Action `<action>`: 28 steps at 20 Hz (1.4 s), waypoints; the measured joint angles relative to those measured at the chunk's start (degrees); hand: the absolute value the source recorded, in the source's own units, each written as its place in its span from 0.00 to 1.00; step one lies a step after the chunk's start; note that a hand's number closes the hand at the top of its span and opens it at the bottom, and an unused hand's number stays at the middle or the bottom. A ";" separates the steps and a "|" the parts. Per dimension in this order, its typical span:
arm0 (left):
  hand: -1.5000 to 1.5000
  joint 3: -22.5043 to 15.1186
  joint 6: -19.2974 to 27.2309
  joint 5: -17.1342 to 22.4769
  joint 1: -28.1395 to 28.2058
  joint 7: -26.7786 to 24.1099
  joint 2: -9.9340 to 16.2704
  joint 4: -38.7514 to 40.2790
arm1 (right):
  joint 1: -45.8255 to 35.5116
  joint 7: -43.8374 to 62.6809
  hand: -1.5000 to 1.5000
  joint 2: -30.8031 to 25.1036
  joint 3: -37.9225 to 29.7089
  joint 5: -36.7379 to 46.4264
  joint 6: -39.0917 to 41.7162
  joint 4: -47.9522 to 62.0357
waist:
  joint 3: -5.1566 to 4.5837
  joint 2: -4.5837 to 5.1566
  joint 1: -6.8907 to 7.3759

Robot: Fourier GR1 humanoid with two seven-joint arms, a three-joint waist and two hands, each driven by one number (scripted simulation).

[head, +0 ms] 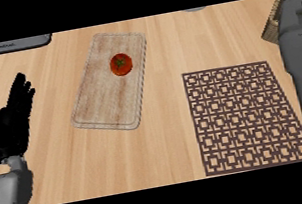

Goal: Pick the pear from the placemat and place it in the basket

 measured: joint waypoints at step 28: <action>0.50 -0.52 -0.44 -1.24 -0.30 0.25 -1.13 -0.66 | -13.69 -26.70 1.00 -19.11 -12.39 -0.98 -0.48 53.75 | 0.05 0.39 0.78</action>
